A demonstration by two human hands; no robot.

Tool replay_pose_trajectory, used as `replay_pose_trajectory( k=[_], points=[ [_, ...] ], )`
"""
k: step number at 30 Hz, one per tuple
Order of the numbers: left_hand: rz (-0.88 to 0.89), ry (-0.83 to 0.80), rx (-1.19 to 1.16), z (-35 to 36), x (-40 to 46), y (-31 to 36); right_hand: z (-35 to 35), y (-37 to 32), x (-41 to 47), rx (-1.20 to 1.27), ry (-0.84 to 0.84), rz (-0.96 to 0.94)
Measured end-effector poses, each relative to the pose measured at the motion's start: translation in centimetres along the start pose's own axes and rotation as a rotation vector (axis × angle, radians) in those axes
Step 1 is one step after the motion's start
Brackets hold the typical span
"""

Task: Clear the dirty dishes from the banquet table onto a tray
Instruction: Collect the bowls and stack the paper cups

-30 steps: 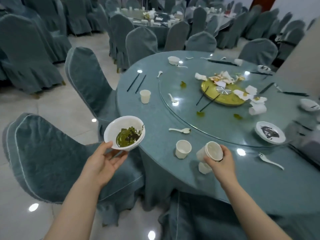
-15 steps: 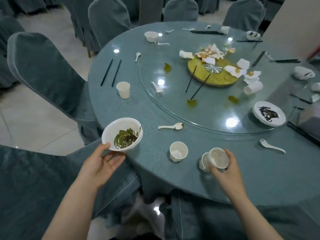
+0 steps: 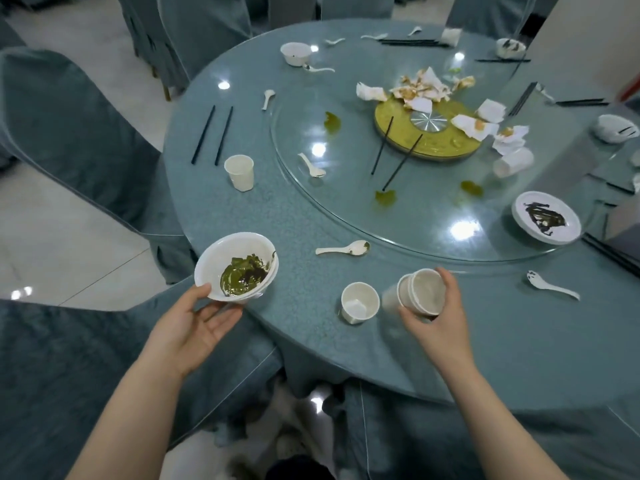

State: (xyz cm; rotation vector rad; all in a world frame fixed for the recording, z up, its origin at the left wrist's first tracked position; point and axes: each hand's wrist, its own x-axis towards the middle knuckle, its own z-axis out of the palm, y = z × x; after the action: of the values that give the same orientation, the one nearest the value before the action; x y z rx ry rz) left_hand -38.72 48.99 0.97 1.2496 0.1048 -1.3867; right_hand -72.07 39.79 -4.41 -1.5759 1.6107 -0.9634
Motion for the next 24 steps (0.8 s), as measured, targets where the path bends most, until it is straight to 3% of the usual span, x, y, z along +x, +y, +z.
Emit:
replay_pose_trajectory(
  k=[3, 10, 18, 24],
  points=[
    [0.017, 0.039, 0.004, -0.7, -0.3, 0.7, 1.3, -1.8, 1.2, 0.026, -0.026, -0.089],
    [0.074, 0.069, -0.035, -2.4, -0.9, 2.2, 4.8, -2.2, 1.6, -0.209, -0.341, -0.245],
    [0.107, 0.080, -0.085, -4.7, -2.3, 2.9, 6.1, -0.6, 1.9, -0.279, -0.405, -0.231],
    [0.186, 0.040, -0.141, -6.8, -4.2, 4.9, 8.7, -4.3, 1.5, -0.082, -0.364, -0.145]
  ],
)
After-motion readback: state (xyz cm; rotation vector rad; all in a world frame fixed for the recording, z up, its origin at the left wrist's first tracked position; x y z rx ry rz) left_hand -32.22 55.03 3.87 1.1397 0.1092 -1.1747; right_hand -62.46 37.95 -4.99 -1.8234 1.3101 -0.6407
